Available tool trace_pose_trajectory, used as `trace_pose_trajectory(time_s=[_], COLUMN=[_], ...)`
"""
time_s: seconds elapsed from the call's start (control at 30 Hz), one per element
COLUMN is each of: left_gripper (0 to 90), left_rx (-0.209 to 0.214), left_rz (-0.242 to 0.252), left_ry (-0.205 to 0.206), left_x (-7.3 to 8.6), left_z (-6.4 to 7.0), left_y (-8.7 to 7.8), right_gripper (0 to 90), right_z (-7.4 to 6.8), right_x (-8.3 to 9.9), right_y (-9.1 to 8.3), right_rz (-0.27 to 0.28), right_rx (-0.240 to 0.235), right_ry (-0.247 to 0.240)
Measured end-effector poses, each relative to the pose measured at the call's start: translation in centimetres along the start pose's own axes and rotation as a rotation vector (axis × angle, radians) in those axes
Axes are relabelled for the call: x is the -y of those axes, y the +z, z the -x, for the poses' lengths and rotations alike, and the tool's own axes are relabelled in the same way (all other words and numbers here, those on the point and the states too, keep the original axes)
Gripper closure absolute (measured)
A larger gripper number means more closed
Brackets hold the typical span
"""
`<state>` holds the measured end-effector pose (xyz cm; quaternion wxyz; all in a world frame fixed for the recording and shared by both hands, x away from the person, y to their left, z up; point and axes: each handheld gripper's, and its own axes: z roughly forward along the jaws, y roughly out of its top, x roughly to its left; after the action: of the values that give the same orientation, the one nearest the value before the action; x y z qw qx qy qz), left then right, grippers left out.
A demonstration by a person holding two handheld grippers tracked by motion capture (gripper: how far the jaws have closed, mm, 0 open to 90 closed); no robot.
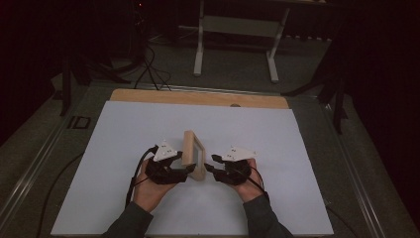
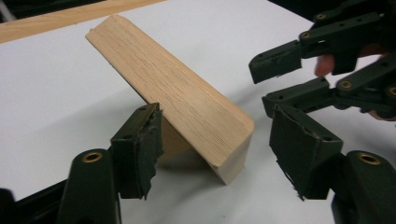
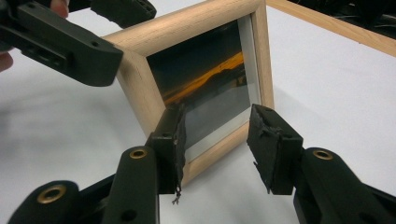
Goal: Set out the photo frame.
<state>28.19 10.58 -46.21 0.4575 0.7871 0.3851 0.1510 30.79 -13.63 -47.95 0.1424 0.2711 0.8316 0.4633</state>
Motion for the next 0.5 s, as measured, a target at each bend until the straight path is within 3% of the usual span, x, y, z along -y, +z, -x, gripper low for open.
trace_pose_trajectory(time_s=[0.5], left_gripper=[29.9], left_rx=[-0.013], left_rz=[-0.023], left_ry=[-0.043], left_x=[0.1], left_z=[-0.1], left_y=[1.6], right_gripper=[56.0], right_z=[0.2], right_x=[0.0], right_y=[-0.1], right_rz=[0.005], right_rx=[0.005], right_ry=[0.005])
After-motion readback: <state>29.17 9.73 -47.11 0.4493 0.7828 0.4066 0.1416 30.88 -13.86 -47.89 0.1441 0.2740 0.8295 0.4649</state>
